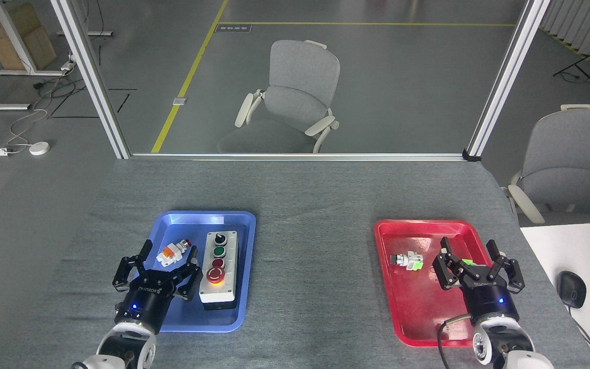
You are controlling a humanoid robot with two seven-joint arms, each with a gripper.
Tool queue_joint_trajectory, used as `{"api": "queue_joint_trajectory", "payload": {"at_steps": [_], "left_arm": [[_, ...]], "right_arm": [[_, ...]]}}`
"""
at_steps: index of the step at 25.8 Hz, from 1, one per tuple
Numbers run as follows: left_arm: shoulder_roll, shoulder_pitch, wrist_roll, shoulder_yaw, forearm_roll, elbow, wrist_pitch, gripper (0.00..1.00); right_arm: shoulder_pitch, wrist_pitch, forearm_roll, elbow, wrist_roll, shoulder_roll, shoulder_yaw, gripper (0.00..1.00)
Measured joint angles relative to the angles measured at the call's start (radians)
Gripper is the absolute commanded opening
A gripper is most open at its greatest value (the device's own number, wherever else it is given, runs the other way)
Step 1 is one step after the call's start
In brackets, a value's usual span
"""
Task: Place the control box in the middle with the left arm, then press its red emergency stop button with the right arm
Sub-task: 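Grasp the gray control box on the blue tray with the left gripper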
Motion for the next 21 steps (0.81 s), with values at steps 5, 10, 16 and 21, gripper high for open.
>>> {"api": "queue_joint_trajectory", "payload": {"at_steps": [5, 10, 16, 21], "left_arm": [[-0.005, 0.000, 0.001, -0.002, -0.031, 0.002, 0.000, 0.99], [-0.009, -0.005, 0.004, -0.002, -0.037, 0.002, 0.000, 0.99], [-0.027, -0.009, 0.004, -0.003, -0.038, 0.000, 0.000, 0.99], [-0.032, -0.011, 0.001, -0.004, -0.038, 0.004, -0.001, 0.99]], "right_arm": [[0.000, 0.001, 0.000, 0.000, 0.000, -0.002, 0.000, 1.00], [0.000, 0.001, 0.000, 0.000, 0.000, -0.002, 0.000, 1.00], [0.000, 0.001, 0.000, 0.000, 0.002, 0.000, 0.000, 1.00], [0.000, 0.001, 0.000, 0.000, 0.005, 0.001, 0.000, 1.00]]}}
